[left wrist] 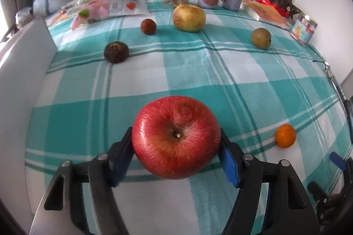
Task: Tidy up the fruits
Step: 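Move the left tool to the red apple and close on it, then grasp the mandarin with the right tool while the left tool lifts the apple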
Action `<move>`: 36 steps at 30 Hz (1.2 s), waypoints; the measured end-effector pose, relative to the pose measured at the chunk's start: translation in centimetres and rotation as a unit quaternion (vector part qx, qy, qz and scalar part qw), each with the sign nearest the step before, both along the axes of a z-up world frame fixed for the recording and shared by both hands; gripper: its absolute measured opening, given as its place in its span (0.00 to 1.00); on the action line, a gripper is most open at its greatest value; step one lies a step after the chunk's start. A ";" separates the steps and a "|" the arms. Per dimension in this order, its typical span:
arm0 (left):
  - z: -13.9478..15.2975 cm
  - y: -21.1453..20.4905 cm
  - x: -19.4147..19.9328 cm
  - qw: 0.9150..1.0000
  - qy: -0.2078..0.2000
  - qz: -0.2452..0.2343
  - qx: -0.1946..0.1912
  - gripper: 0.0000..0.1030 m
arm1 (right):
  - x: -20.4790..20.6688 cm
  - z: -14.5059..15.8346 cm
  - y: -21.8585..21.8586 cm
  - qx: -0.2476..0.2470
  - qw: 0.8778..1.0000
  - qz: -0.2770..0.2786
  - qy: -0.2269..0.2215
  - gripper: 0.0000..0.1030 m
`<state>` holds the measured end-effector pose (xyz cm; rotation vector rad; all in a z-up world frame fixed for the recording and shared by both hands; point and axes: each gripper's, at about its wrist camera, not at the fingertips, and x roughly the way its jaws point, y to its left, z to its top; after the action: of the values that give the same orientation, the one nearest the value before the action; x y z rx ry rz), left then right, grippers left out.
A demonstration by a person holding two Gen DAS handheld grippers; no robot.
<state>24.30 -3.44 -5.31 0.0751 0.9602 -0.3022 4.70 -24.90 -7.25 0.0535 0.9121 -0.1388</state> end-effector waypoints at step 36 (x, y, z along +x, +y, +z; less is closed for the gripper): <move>-2.6 5.9 -10.3 0.999 -0.022 0.045 0.013 0.94 | -0.1 0.0 0.0 0.000 1.000 0.000 -0.001 1.00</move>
<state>13.97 2.47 -7.91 0.0627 0.9214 -0.2043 4.64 -24.87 -7.21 0.0537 0.9111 -0.1384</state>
